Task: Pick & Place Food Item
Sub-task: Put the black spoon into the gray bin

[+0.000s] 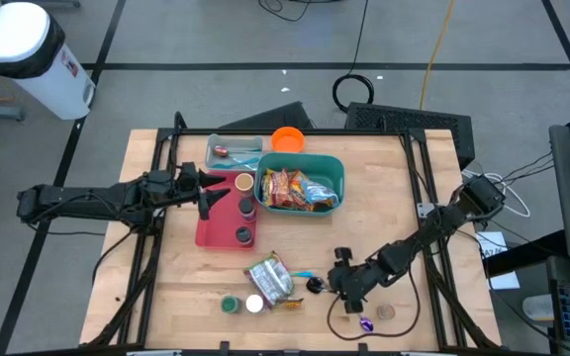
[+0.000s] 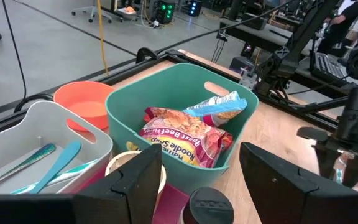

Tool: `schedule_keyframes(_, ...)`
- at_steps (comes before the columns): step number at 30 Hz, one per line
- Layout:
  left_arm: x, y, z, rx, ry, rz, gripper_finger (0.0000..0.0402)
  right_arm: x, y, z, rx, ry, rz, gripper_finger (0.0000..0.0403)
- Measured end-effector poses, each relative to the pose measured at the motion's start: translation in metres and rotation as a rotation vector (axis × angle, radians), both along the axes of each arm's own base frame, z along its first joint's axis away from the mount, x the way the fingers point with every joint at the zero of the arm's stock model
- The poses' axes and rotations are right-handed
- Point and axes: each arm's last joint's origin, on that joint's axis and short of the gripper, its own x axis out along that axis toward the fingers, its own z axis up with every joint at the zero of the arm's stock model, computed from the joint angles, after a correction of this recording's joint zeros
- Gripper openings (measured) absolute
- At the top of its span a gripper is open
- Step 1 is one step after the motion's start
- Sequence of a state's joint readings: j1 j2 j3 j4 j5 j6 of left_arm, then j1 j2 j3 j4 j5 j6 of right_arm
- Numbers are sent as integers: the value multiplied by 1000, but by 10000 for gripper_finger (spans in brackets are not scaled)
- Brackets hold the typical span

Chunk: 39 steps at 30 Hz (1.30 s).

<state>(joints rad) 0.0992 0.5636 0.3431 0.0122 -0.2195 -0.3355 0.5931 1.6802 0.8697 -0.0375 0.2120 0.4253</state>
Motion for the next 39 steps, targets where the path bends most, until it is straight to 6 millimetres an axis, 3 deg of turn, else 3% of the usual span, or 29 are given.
schedule_keyframes(15, 0, 0, 0, -3, -1, 1, 225, -13, -9, -18, -47, 23, -69, 171)
schedule_keyframes(26, 0, 0, 0, -10, -3, 2, 225, -7, -20, -18, -91, 7, -108, 171)
schedule_keyframes(39, 0, 0, 0, -14, -1, 3, 225, -9, -26, -4, -122, -26, -94, 171)
